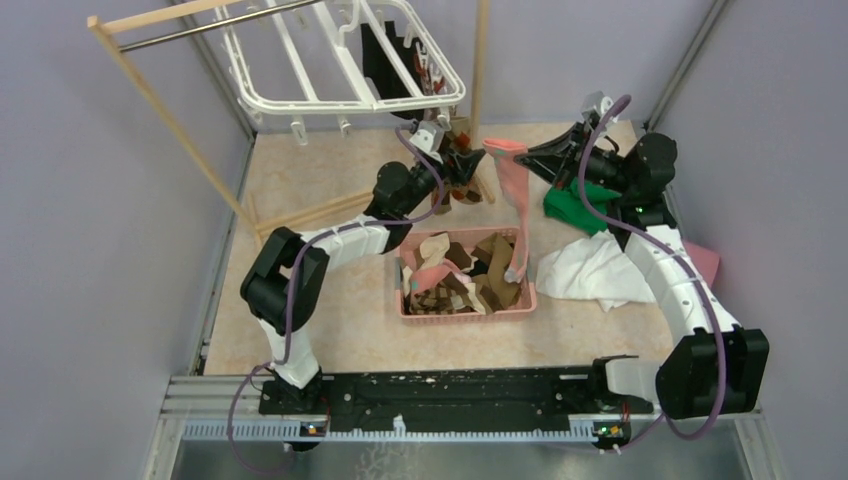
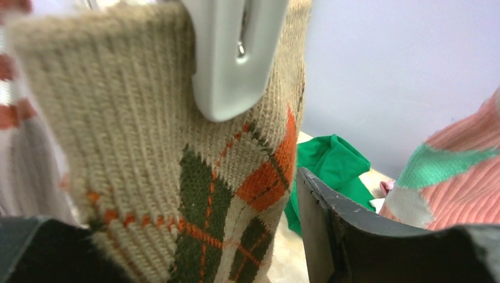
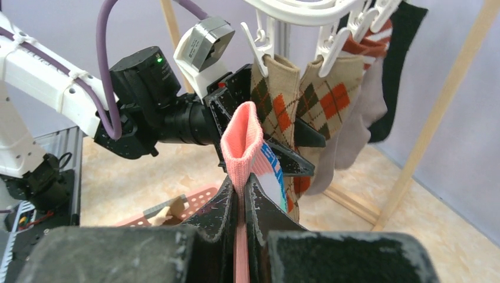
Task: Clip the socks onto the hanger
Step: Adjust the hanger at the center of the board.
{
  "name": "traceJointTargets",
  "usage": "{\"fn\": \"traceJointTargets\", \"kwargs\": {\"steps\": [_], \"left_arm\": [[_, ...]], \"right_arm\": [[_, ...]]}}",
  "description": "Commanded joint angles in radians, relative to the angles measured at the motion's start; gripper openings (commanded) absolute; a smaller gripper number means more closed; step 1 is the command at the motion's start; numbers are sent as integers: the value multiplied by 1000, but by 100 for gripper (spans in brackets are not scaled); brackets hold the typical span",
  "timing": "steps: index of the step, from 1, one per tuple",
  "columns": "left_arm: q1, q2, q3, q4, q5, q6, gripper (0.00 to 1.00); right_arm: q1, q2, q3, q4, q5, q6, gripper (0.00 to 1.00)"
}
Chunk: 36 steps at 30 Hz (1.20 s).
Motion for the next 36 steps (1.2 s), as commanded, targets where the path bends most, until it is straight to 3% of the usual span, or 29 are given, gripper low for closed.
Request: {"fn": "traceJointTargets", "kwargs": {"steps": [1,9,19,30,36], "left_arm": [[-5,-97,-54,65,6,21,62],[-4,-214,-173,38,31,31,75],[-3,-362,-288,-28,-25,28,98],[-5,-471,-324,-208,-142,45,99],[-4,-558,-357,-272,-137,75,99]], "right_arm": [[41,-10,26,53,-34,-2,0],[120,-9,56,63,-48,-4,0],[154,12,78,71,-43,12,0],[171,14,87,38,-51,-19,0],[191,17,97,26,-68,-36,0]]}}
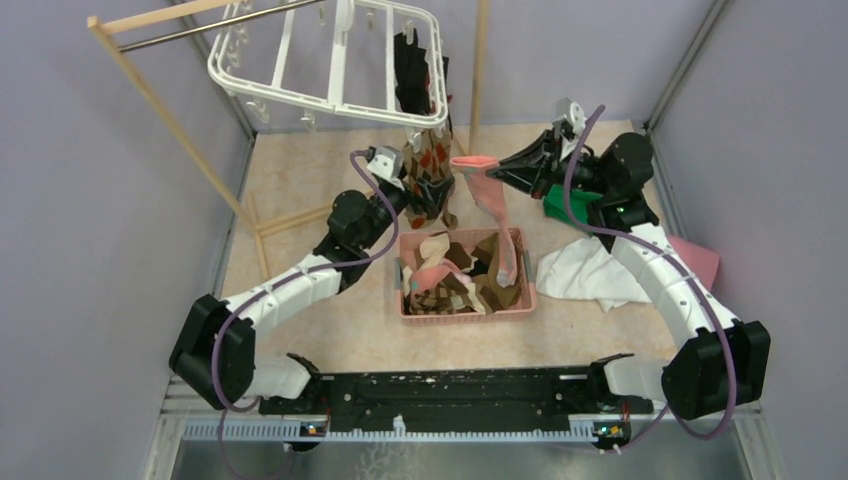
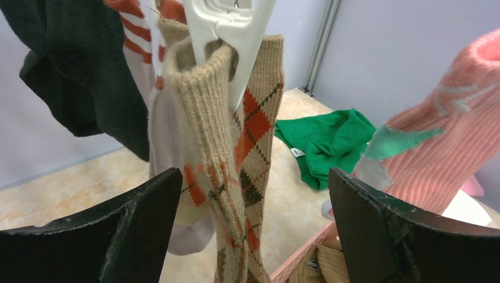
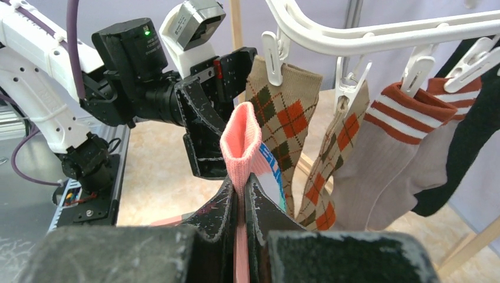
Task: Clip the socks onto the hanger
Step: Adjust the hanger at the center of the board.
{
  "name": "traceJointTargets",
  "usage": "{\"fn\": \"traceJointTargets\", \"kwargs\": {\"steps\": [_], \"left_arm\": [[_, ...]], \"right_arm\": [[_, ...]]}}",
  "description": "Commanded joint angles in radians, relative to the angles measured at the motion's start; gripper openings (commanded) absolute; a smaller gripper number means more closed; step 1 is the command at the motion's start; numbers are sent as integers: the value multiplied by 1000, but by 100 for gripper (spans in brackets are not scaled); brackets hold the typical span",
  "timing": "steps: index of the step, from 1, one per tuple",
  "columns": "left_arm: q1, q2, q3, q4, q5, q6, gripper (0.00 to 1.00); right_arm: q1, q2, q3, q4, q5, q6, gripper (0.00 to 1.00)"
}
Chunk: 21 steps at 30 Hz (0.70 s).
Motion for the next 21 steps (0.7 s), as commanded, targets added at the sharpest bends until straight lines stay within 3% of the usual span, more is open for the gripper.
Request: {"fn": "traceJointTargets", "kwargs": {"steps": [1,8,21], "left_arm": [[-4,-97,-28,-49,-2,44,99],[-4,-232,-75,-155,57,81,99],[-1,-501,-203,-340,-44,128,99]], "right_arm": [[32,5,65,11,-27,-29,0],[79,11,92,-17,-44,-63,0],[164,6,127,-78,-47,-151,0]]}}
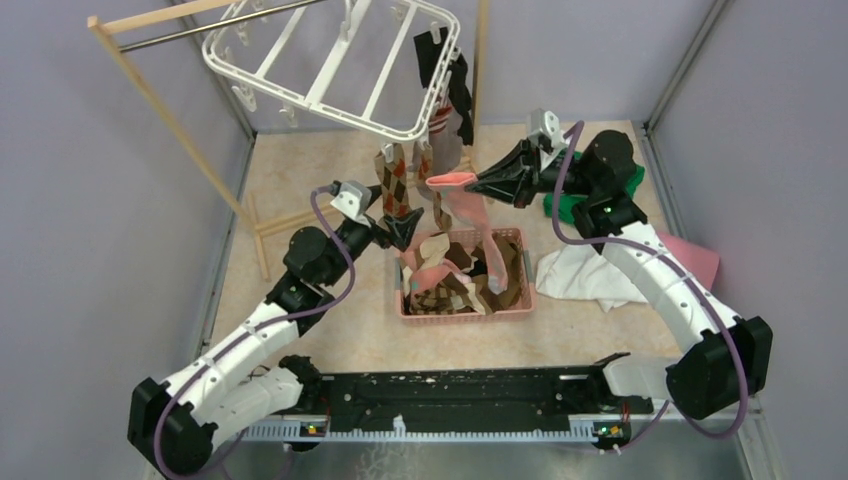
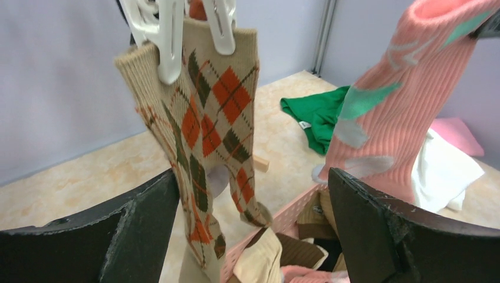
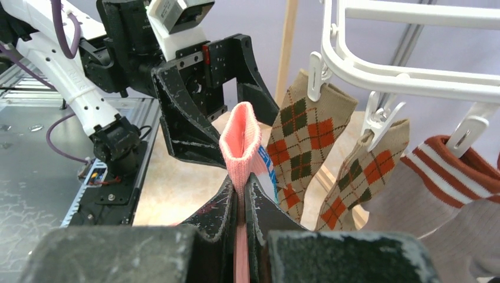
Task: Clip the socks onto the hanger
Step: Adjust the hanger at the center of the board.
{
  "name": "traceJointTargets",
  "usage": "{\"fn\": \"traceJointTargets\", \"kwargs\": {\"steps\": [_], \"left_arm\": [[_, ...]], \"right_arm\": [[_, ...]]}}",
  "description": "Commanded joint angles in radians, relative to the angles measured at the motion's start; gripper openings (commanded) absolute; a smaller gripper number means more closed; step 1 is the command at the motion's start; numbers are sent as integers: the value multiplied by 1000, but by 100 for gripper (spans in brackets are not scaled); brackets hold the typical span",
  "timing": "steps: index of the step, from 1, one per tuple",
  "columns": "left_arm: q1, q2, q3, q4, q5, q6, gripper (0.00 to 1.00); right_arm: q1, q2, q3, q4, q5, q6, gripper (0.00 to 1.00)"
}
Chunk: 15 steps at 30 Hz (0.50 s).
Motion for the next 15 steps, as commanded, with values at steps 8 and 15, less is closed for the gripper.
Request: {"fn": "traceJointTargets", "kwargs": {"steps": [8,15], "left_arm": [[1,-209,-30,-262,-142,111,99],[0,-346,50,-608,-277,109,99]], "right_arm": [[184,6,115,-136,142,-151,0],[358,26,134,-142,423,-217,0]]}}
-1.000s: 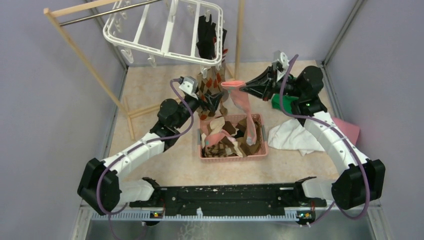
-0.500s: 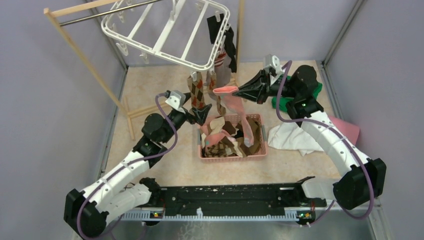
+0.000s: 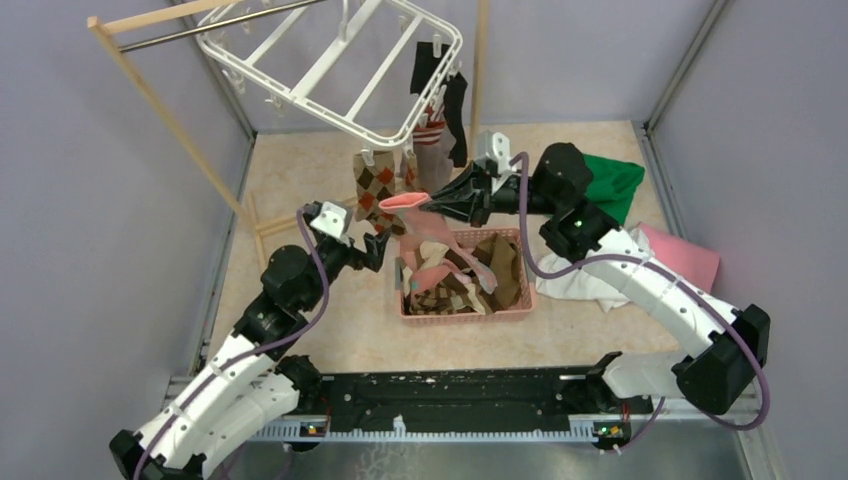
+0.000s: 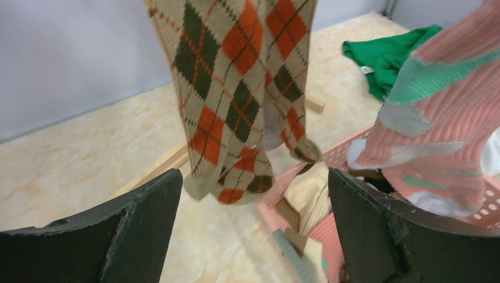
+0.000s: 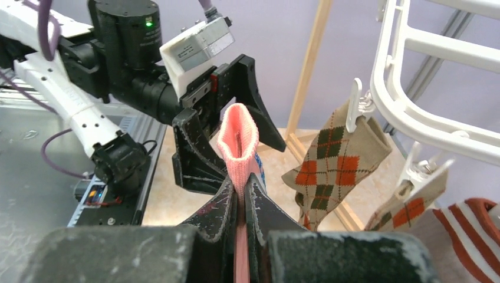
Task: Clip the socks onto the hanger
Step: Adjust the hanger at the center of the board.
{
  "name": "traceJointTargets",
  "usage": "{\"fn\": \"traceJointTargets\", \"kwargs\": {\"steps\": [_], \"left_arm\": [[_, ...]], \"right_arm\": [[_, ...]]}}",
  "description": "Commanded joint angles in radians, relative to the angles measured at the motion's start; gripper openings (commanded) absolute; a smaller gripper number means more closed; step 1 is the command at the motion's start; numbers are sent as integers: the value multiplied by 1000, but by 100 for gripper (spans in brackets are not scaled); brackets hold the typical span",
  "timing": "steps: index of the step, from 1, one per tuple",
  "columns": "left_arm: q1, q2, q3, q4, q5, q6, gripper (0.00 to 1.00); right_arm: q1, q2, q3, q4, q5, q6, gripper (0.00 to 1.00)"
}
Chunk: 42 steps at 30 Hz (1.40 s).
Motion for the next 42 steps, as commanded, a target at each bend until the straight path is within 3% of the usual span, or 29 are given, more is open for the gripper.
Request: {"fn": "traceJointTargets", "kwargs": {"steps": [1,11,19,28,35,42], "left_arm": [[0,-113,81,-239,-128,1,99],[-1,-363,249,-553,-271,-67,99],[-2,-328,368,-647,-328,-95,99],[-3,-233,345,-591,-284,-88,99],[-4,-192,235,-482,-283,-82,99],[-3,-171,65,-170,-140,-158,99]], "right_arm": [[97,22,66,27,215,-50,0],[358,157,139,137,609,-54,0],[434,365,308,178,873,-4,0],[444,520,353,291,1088,-70,0],[422,516,298,359,1190,-124,0],[354,436,198,366,1195,-131,0]]}}
